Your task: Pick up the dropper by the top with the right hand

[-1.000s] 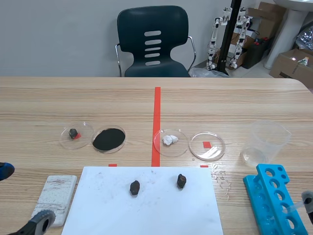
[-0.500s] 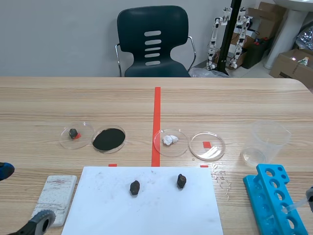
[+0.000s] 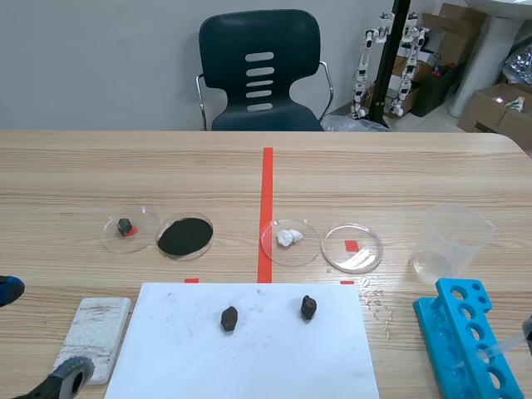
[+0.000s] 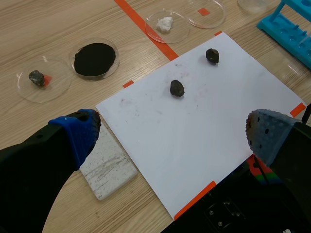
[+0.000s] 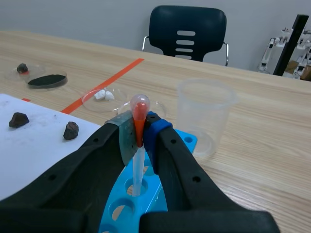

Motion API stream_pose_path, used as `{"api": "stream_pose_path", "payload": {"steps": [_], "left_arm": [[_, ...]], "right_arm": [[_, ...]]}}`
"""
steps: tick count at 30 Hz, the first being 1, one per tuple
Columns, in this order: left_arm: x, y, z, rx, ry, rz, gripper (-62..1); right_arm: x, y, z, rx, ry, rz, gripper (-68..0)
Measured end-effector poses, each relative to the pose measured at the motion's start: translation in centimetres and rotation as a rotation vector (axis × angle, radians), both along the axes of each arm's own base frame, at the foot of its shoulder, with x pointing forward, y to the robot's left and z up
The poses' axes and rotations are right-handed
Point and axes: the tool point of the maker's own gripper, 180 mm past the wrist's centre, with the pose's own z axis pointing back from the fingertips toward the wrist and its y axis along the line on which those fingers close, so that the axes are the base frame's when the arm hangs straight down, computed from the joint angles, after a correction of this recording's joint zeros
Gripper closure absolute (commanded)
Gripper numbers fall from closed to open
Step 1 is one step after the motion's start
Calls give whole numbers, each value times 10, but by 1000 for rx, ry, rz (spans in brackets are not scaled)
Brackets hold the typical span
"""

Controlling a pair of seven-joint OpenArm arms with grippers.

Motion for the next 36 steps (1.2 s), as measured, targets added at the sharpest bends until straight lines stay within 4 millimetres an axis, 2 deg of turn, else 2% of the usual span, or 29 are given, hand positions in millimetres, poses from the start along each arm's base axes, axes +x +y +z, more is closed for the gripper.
{"api": "stream_pose_path", "payload": {"steps": [7, 10, 17, 24, 28, 31, 36], "left_arm": [[0, 0, 0, 0, 0, 0, -623], [0, 0, 0, 0, 0, 0, -623], [0, 0, 0, 0, 0, 0, -623], [0, 0, 0, 0, 0, 0, -623], [0, 0, 0, 0, 0, 0, -623], [0, 0, 0, 0, 0, 0, -623], [0, 0, 0, 0, 0, 0, -623]], "right_arm": [[5, -3, 8, -62, -6, 87, -11], [9, -4, 26, -76, -36, 134, -11], [0, 9, 55, -144, -27, 202, -11], [1, 29, 83, -215, -36, 258, -11], [10, 43, 93, -234, -22, 267, -11], [19, 51, 106, -194, -24, 232, -11], [23, 70, 121, -158, -37, 232, -11]]}}
